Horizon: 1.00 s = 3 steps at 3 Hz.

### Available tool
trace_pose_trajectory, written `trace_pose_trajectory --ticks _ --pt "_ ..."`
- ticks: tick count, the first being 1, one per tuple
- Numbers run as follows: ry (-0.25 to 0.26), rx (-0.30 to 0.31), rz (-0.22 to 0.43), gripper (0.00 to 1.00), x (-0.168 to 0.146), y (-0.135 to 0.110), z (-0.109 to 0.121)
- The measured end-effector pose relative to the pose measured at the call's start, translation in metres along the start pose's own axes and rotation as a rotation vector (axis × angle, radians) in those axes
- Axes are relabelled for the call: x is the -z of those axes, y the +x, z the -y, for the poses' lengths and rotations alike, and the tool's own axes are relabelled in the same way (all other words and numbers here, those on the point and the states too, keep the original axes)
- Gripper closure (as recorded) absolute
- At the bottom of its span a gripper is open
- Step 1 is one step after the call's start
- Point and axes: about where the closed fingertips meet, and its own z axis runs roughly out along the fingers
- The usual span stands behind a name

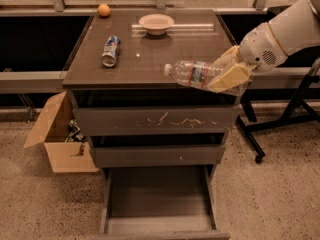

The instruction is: Place water bottle into bottom drawer

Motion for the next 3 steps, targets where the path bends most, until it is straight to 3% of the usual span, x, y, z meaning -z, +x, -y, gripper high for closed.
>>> trace_pose_trajectory --ticks 1,2,3 --pt "-0.001 0.000 0.000 1.00 0.000 0.000 0.000" --pt "-0.028 -0.028 -0.048 1.00 -0.019 0.019 -0.010" --pt "-0.071 -0.109 -0.090 1.00 -0.056 0.062 -0.036"
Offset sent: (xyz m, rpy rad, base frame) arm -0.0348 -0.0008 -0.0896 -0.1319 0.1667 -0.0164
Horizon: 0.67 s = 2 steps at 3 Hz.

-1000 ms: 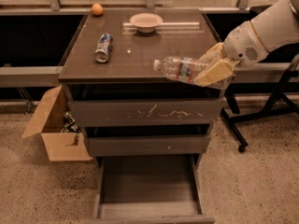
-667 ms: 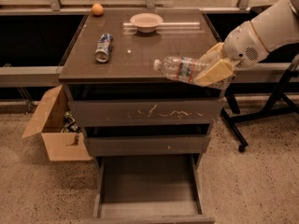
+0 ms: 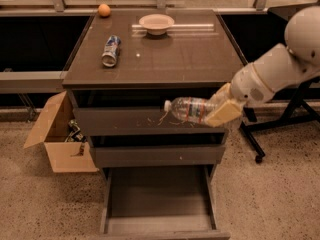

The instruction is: Place water bottle into bottom drawer

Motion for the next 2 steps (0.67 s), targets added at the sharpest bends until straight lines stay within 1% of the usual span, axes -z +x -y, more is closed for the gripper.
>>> trace_pose_trajectory --ticks 1,2 --pt "-0.055 -0.091 -0.021 1.00 -0.047 0.048 -0.024" --pt "-0.137 -0.153 -0.039 1.00 -0.108 0.090 -0.054"
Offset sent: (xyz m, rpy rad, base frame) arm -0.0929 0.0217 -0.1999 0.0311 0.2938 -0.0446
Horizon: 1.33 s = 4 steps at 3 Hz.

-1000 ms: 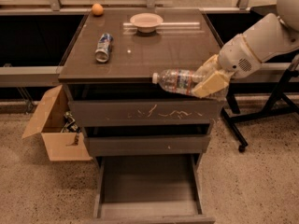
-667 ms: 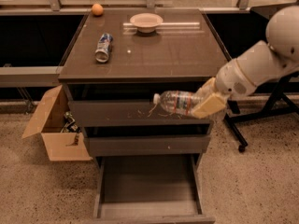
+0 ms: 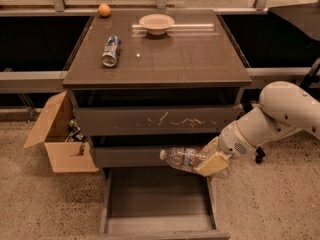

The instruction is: Place water bottle into bottom drawer

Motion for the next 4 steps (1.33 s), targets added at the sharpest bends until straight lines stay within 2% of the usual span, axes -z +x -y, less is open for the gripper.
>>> trace_pose_trajectory --ticks 1,2,3,4 --pt "-0.004 -0.005 -0.008 1.00 -0.006 0.002 0.001" --pt "-0.027 -0.031 -0.049 1.00 -0.037 0.014 0.008" --pt "-0.045 -0.067 -0.078 1.00 -0.096 0.049 0.023" --pt "-0.039 -0.105 -0.047 1.00 -0.160 0.085 0.051"
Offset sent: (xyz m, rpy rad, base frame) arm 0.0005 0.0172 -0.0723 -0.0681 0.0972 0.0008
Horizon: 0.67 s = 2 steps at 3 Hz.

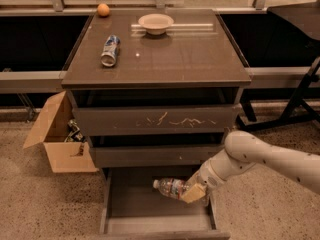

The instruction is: Place water bottle into bottom drawer

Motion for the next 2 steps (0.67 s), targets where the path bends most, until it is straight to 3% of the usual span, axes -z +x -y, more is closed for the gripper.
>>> trace_pose_trajectory --ticks 1,2 --pt "-0.044 -0.048 0.044 1.00 -0.0782 0.0318 0.0335" --pt "-0.041 -0.047 0.044 1.00 -0.0802 0.0323 0.0355"
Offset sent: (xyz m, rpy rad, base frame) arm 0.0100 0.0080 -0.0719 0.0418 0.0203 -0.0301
